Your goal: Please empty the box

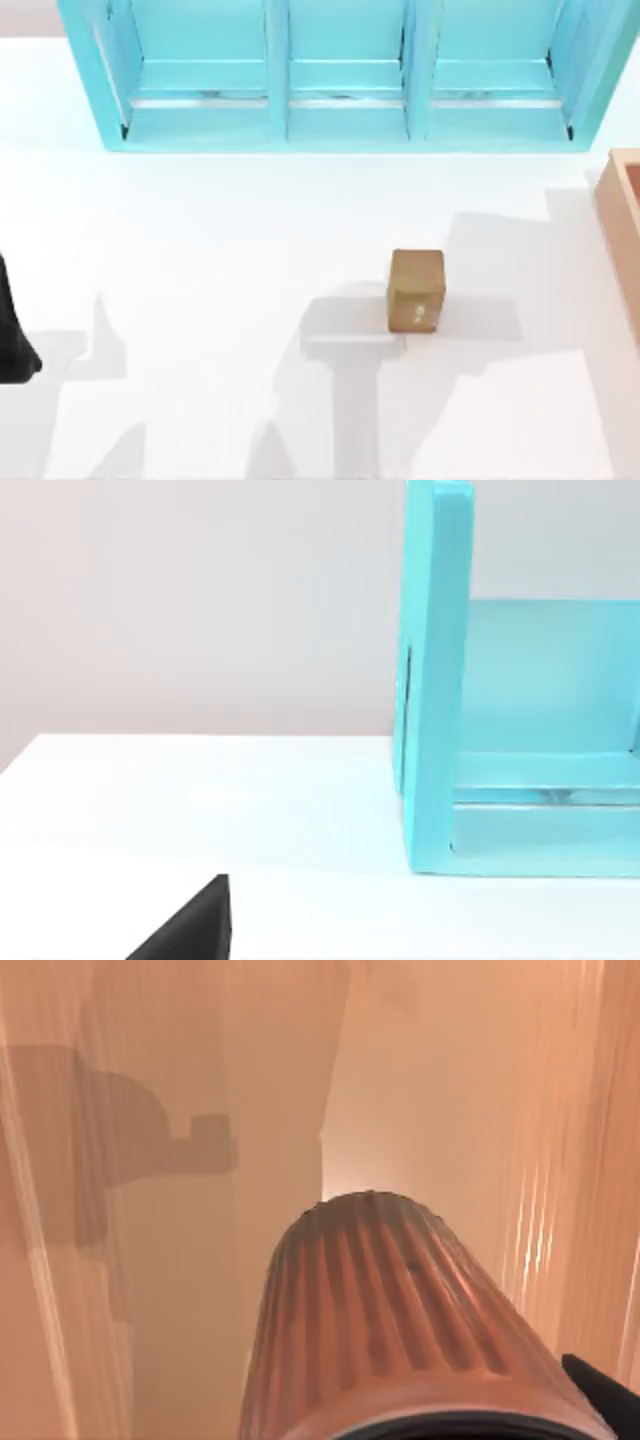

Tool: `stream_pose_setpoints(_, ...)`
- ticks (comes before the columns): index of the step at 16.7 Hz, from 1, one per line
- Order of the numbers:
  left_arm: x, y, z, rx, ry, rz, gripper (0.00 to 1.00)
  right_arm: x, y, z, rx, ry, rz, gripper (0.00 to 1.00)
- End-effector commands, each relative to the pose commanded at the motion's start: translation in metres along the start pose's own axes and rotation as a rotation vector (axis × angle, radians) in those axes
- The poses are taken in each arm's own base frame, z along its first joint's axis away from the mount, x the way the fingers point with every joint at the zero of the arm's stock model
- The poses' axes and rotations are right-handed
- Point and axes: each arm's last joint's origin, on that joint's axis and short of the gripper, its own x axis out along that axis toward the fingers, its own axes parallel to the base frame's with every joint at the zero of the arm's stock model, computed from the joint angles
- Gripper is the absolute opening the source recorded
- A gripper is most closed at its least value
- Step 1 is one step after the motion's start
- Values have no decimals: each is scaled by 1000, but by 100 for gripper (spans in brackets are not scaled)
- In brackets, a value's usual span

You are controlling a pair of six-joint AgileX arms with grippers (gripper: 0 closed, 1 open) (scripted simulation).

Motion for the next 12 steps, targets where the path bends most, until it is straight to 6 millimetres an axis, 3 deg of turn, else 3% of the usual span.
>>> stream_pose_setpoints(3,0,0,0,0,0,0,100,3,11,3,0,4,0,0)
stream_pose_setpoints(5,0,0,0,0,0,0,100,7,35,6,1,5,-4,0)
stream_pose_setpoints(9,0,0,0,0,0,0,100,23,116,6,0,6,-19,0)
stream_pose_setpoints(12,0,0,0,0,0,0,100,39,189,-14,0,2,-34,0)
